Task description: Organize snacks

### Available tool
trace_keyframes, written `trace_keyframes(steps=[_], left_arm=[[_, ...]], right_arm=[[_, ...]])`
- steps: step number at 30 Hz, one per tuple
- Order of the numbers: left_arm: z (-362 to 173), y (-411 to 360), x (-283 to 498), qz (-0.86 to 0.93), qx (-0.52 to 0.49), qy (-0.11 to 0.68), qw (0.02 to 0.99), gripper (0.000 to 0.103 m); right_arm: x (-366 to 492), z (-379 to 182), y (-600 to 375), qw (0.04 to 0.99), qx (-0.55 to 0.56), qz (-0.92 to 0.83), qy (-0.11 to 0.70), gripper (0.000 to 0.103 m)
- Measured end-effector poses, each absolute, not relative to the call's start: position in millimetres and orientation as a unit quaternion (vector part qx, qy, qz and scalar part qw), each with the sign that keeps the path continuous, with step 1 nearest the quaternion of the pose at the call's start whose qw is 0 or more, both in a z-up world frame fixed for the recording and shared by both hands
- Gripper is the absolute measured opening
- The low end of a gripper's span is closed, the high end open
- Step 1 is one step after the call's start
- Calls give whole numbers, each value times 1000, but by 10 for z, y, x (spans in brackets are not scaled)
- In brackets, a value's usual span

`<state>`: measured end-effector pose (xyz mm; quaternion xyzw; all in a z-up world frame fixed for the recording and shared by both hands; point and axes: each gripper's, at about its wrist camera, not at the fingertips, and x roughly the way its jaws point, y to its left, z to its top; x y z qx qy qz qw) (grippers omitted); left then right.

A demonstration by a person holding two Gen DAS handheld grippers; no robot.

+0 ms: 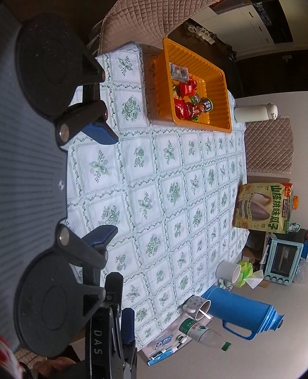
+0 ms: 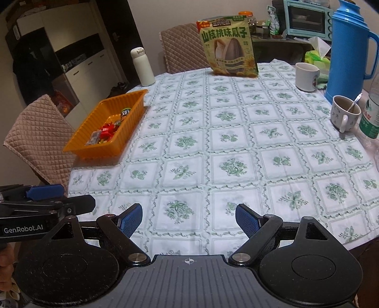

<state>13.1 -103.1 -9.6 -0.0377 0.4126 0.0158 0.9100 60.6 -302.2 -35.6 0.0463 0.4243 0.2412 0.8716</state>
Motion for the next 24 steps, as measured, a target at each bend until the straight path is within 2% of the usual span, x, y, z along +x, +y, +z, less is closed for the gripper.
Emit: trace_keyframes(steps=[24], left_arm=[[-106,-1087,167,17,-36,413,910,73]], right_arm=[[632,-373,-3098,872,50,239,424,85]])
